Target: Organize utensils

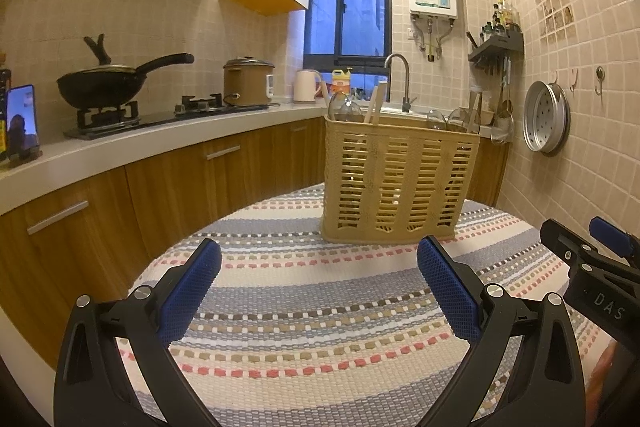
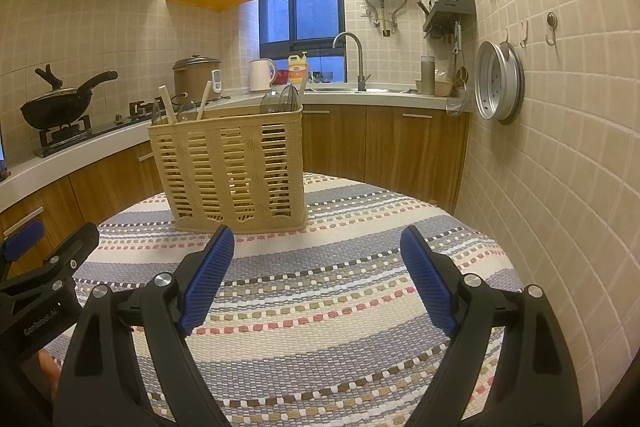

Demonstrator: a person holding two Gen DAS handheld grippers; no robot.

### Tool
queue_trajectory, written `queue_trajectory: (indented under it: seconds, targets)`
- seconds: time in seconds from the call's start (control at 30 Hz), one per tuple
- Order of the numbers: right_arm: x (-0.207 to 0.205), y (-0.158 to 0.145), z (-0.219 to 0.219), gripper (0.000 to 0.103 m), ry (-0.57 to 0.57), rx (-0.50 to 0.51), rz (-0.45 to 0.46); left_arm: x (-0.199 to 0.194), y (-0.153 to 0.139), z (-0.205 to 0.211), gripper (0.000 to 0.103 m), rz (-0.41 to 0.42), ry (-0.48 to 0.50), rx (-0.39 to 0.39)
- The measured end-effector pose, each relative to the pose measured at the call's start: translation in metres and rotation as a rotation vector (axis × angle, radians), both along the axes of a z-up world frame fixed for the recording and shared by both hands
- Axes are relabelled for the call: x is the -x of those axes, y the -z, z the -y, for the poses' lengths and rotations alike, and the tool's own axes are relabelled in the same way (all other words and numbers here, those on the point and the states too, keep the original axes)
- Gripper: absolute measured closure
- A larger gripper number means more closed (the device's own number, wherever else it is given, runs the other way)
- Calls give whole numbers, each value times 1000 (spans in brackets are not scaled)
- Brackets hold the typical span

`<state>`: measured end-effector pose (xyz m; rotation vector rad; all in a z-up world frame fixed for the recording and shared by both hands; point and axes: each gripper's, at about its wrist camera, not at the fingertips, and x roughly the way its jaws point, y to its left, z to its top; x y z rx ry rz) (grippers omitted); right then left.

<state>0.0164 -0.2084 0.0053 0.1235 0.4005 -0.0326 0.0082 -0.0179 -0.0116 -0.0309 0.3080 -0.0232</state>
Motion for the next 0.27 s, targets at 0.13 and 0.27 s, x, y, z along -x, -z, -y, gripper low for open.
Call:
queue_trajectory:
  seconds: [0.13, 0.27]
  targets:
    - [0, 0, 0, 22, 2, 0, 0, -1, 0, 1, 7, -7, 4, -4]
    - [0, 0, -1, 22, 2, 0, -3, -1, 0, 2, 7, -7, 5, -4]
